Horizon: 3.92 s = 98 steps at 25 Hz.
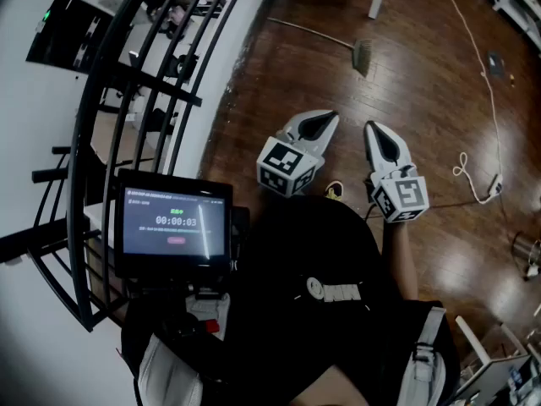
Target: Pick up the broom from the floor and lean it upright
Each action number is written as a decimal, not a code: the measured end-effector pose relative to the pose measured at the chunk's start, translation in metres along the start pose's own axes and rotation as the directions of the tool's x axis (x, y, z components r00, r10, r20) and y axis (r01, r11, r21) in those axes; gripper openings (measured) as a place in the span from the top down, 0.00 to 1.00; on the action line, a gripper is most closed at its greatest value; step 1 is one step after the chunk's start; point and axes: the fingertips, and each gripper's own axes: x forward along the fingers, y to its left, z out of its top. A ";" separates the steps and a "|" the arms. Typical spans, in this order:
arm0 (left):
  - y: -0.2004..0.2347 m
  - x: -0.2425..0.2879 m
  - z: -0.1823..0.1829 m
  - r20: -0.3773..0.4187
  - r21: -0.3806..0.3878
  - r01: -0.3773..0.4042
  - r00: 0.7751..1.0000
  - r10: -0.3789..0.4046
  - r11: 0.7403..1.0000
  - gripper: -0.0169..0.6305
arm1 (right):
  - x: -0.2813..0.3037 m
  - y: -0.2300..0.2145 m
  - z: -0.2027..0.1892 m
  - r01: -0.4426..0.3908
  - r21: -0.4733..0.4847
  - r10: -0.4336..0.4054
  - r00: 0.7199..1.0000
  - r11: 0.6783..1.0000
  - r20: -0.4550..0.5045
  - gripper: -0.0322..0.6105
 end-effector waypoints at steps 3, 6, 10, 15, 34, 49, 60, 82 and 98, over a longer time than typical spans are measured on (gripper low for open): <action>-0.014 0.015 -0.001 0.005 0.012 0.073 0.997 -0.073 0.997 0.95 | -0.009 -0.011 -0.003 0.057 -0.009 -0.056 0.998 0.998 0.013 0.94; -0.011 0.016 0.002 0.014 0.018 0.073 0.997 -0.073 0.997 0.95 | -0.005 -0.008 -0.003 0.045 -0.014 -0.045 0.999 0.999 0.012 0.94; -0.008 0.018 0.010 0.023 0.011 0.060 0.998 -0.060 0.998 0.95 | -0.004 -0.008 0.005 0.032 -0.024 -0.032 0.999 0.999 0.009 0.94; -0.011 0.022 0.013 0.021 0.018 0.054 0.998 -0.055 0.998 0.95 | -0.004 -0.015 0.014 0.021 -0.037 -0.021 1.000 0.999 0.016 0.94; 0.083 0.144 0.017 -0.018 -0.058 -0.058 0.998 0.057 0.997 0.95 | 0.113 -0.136 0.019 -0.070 -0.028 0.069 0.997 0.997 -0.046 0.94; 0.262 0.215 0.072 -0.039 -0.088 -0.116 0.993 0.113 0.989 0.95 | 0.314 -0.213 0.027 -0.072 -0.011 0.069 0.984 0.997 -0.163 0.94; 0.278 0.255 0.096 -0.037 -0.090 -0.096 0.995 0.093 0.991 0.95 | 0.343 -0.254 0.072 -0.061 -0.093 0.047 0.989 0.994 -0.141 0.94; 0.490 0.504 0.098 -0.141 -0.110 -0.249 0.962 0.232 0.962 0.95 | 0.579 -0.462 -0.024 -0.238 -0.142 0.143 0.864 0.961 -0.483 0.71; 0.628 0.568 -0.163 -0.221 -0.269 -0.275 0.950 0.219 0.923 0.91 | 0.700 -0.509 -0.412 -0.487 -0.183 0.122 0.529 0.854 -0.840 0.62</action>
